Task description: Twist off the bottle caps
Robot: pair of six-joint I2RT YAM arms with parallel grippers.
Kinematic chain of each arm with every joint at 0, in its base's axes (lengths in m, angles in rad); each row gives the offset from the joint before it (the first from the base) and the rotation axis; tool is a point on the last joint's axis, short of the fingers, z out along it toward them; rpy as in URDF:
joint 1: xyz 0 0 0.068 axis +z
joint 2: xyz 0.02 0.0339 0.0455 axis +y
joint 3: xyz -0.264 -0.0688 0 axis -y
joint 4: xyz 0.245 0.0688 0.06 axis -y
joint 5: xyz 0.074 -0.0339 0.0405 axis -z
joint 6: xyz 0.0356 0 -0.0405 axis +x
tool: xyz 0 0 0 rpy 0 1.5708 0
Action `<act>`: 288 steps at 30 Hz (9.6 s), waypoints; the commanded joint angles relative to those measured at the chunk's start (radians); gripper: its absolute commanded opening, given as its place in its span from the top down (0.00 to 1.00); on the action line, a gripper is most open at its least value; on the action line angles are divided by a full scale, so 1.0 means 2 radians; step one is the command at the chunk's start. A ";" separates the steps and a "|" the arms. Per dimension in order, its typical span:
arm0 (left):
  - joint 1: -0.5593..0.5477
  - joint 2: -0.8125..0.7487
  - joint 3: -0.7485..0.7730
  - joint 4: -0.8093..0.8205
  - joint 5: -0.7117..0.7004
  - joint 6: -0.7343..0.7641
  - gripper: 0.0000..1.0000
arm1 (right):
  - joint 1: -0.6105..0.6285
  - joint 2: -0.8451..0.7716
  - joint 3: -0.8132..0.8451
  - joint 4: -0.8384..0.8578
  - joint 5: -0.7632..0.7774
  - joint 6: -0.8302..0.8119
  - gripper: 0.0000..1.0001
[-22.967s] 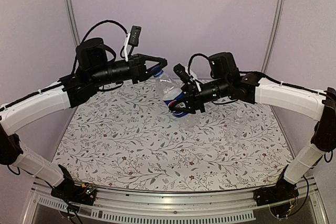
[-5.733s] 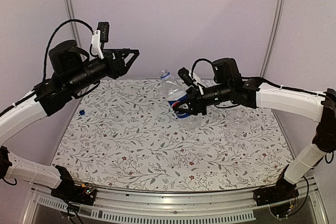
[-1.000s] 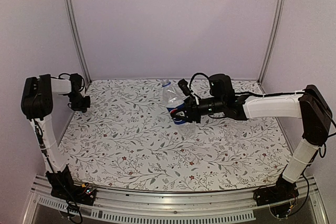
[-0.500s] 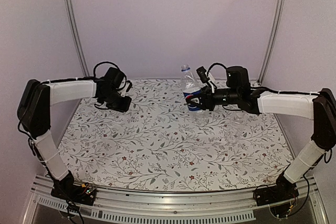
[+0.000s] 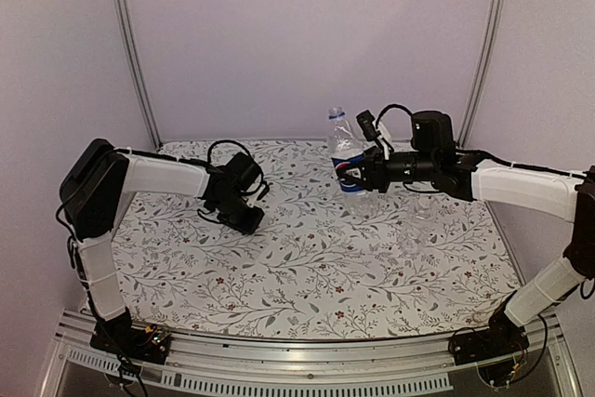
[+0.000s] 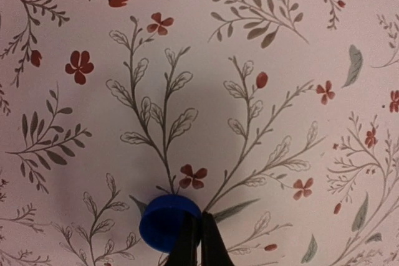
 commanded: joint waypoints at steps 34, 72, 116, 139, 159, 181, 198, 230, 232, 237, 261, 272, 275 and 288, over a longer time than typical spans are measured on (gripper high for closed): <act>0.001 -0.315 -0.065 0.232 0.307 -0.057 0.17 | 0.040 0.048 0.020 -0.015 -0.053 -0.048 0.64; -0.004 -0.224 -0.023 0.292 0.380 -0.107 0.65 | 0.102 0.113 0.083 -0.026 -0.060 -0.049 0.64; 0.080 -0.196 0.046 0.093 0.054 0.039 1.00 | 0.095 0.061 0.058 -0.065 0.066 -0.027 0.01; 0.086 -0.173 0.014 0.136 0.037 0.027 0.84 | 0.093 0.020 0.025 -0.066 0.085 -0.024 0.01; 0.085 -0.197 0.016 0.131 0.027 0.026 0.30 | 0.091 0.008 0.020 -0.085 0.106 -0.022 0.01; 0.085 -0.325 -0.005 0.121 0.016 0.026 0.00 | 0.046 -0.118 0.101 -0.423 0.443 0.099 0.04; 0.085 -0.395 -0.052 0.110 0.017 0.020 0.00 | -0.042 -0.115 0.032 -0.442 0.376 0.093 0.35; 0.085 -0.418 -0.075 0.146 0.079 0.020 0.00 | -0.046 -0.125 0.030 -0.423 0.325 0.070 0.94; 0.083 -0.418 -0.076 0.154 0.111 0.021 0.00 | -0.046 -0.126 0.045 -0.421 0.294 0.059 0.99; 0.062 -0.406 -0.073 0.156 0.163 0.041 0.00 | -0.023 -0.119 0.086 -0.417 0.237 0.034 1.00; -0.076 -0.356 -0.077 0.172 0.194 0.171 0.00 | 0.038 0.003 0.248 -0.374 -0.001 -0.032 1.00; -0.127 -0.312 -0.057 0.164 0.184 0.213 0.00 | 0.049 0.022 0.268 -0.360 -0.047 -0.033 1.00; -0.132 -0.297 -0.050 0.161 0.176 0.214 0.00 | 0.053 0.025 0.272 -0.357 -0.057 -0.031 1.00; -0.146 -0.237 -0.032 0.166 0.174 0.166 0.13 | 0.057 0.029 0.289 -0.346 -0.061 -0.022 1.00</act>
